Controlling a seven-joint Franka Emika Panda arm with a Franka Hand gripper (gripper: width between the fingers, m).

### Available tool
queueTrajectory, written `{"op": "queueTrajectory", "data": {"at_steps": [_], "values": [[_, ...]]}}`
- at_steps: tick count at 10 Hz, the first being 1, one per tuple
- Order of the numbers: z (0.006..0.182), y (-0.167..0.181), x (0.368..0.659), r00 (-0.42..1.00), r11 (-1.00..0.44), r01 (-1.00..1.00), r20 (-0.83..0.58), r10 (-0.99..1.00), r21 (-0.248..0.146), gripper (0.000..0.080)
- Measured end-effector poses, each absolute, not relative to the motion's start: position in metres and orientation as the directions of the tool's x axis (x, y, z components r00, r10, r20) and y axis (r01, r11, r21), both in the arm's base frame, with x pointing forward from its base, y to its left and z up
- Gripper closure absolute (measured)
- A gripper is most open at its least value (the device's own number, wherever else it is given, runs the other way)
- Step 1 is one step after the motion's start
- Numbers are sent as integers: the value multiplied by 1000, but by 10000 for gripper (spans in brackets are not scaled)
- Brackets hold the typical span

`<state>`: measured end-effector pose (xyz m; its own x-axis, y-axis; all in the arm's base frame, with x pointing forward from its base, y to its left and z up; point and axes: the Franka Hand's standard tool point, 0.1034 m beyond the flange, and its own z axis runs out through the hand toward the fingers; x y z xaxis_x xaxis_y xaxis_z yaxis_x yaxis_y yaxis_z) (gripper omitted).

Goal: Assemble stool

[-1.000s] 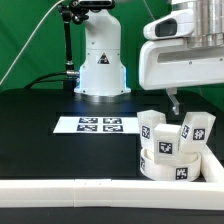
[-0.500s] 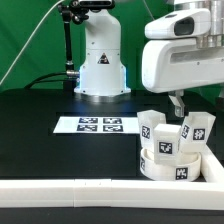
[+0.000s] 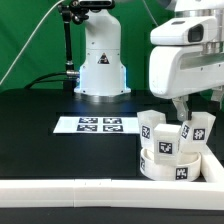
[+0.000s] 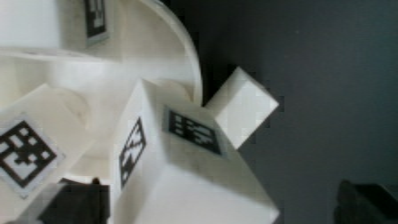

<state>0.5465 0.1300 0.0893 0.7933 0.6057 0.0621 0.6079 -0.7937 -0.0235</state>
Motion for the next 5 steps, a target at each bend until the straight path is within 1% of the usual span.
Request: {"op": "queueTrajectory", "data": {"at_steps": [2, 3, 5], "values": [[91, 121, 553, 662, -663, 748, 55, 748, 12, 151], [91, 120, 553, 643, -644, 765, 52, 764, 15, 151], [91, 114, 554, 525, -526, 850, 34, 851, 33, 151]]}}
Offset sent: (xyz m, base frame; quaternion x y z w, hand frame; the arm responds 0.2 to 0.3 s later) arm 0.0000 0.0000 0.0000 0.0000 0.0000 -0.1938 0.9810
